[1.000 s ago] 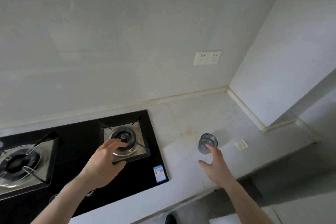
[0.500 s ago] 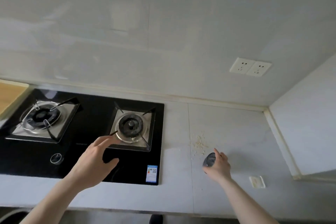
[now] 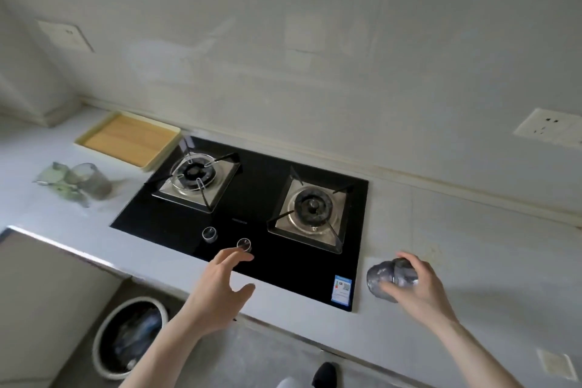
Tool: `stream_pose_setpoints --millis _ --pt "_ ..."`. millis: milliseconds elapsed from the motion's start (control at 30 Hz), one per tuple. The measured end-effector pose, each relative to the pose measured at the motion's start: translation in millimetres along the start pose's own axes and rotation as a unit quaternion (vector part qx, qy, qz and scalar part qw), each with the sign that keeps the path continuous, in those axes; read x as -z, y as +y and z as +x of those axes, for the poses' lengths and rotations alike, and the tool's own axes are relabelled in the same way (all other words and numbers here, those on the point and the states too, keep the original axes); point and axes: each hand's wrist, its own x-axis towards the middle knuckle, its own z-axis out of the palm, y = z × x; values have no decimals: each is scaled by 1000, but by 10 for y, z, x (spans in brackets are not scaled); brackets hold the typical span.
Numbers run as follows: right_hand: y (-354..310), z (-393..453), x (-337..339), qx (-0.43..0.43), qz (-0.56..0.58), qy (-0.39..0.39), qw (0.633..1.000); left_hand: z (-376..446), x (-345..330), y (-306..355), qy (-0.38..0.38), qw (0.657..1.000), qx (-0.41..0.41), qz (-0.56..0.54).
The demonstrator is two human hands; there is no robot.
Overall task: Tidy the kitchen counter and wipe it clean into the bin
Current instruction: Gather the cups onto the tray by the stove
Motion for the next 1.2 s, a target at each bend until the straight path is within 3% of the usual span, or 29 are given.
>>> stream_pose_setpoints --millis 300,633,1000,1200 --pt "-1572 -820 -1353 170 79 -133 973 -927 839 -1117 82 996 33 -1" --pt "-2597 -1324 -2810 234 33 -207 949 -1901 1643 -2583 143 982 127 13" --pt "-3644 -620 -4064 264 13 -250 932 -1556 2412 -3349 190 968 162 8" --pt "-4173 -71 -4679 256 26 -258 931 -1118 2950 -3782 168 967 192 21"
